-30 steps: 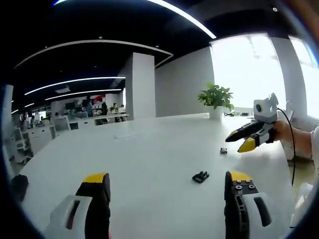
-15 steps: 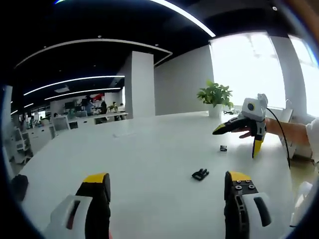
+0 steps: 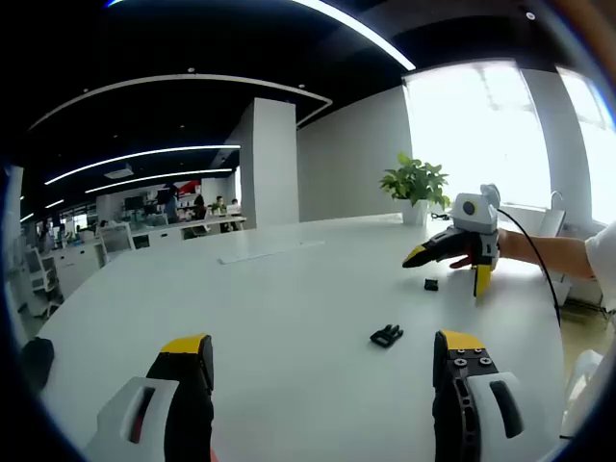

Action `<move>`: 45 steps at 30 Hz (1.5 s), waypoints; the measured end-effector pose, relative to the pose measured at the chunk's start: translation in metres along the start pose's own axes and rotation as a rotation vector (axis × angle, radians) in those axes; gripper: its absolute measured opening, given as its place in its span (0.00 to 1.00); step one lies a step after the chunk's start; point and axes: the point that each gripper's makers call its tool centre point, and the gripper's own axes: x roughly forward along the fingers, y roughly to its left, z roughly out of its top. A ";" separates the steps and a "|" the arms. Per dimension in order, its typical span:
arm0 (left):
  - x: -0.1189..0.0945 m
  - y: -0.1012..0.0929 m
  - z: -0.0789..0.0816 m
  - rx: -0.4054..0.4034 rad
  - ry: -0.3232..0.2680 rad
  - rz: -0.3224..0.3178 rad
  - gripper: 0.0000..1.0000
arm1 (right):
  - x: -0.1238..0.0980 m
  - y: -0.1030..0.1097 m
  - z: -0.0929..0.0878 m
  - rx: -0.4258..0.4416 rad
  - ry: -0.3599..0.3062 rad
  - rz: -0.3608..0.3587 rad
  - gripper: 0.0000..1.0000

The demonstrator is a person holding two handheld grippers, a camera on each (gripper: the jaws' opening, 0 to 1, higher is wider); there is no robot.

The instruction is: Snap the two parts of the plastic buckle together until the buckle closes and remains connected.

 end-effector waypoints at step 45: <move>0.001 -0.002 -0.002 0.003 0.012 -0.003 0.97 | -0.010 0.000 -0.012 0.021 0.066 -0.062 0.12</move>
